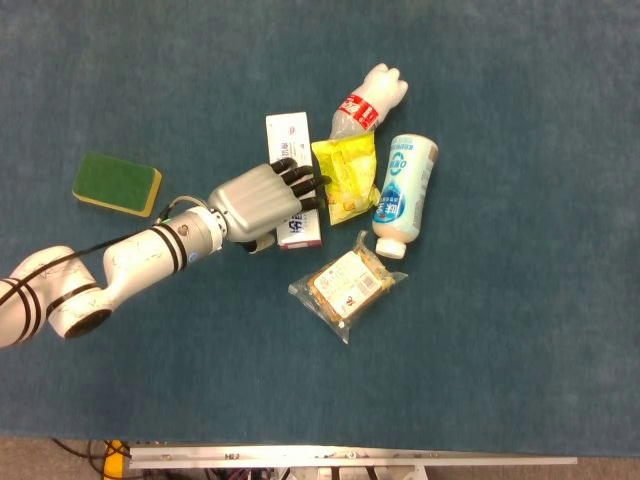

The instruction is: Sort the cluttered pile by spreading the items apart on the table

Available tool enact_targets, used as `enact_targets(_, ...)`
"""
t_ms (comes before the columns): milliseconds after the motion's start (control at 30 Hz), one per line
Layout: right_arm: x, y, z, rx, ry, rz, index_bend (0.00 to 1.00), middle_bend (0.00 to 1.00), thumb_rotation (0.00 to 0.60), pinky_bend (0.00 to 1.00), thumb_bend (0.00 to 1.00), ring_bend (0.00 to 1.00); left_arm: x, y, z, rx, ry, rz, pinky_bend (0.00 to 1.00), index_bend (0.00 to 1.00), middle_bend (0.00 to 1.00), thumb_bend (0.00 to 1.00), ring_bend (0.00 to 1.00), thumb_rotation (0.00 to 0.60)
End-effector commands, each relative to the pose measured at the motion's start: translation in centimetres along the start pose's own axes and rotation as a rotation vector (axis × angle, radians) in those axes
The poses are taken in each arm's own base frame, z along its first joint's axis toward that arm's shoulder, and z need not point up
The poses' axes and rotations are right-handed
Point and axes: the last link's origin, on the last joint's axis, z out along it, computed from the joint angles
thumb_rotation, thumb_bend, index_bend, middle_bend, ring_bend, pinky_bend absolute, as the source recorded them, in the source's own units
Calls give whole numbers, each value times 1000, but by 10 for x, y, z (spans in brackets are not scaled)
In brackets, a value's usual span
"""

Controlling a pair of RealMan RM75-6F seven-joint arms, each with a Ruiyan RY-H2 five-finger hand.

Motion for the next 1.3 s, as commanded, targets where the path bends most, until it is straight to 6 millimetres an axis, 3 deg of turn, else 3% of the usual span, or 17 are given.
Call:
enact_targets(33,0,0,0,0,0,0,459,501,600,396,148,418,-3,0,1,-3,1,-16,83,240,0,358,0,600)
enact_targets(633,1,3,-1,-11,6,11,459,501,600,397,146,419,-8,5,9,-6,43,-89,85,439,93,358,2,600)
enact_targets(767,1,2,-1,-8,6,12,459,501,600,396,146,419,-7,3,6,0,50,-98,90,452,144,361,71,600)
enact_targets(1300,1,0,1,-2,12,15,459,501,600,397,146,419,-11,-6,-8,16,60,-107,409,514,383,363,356,600)
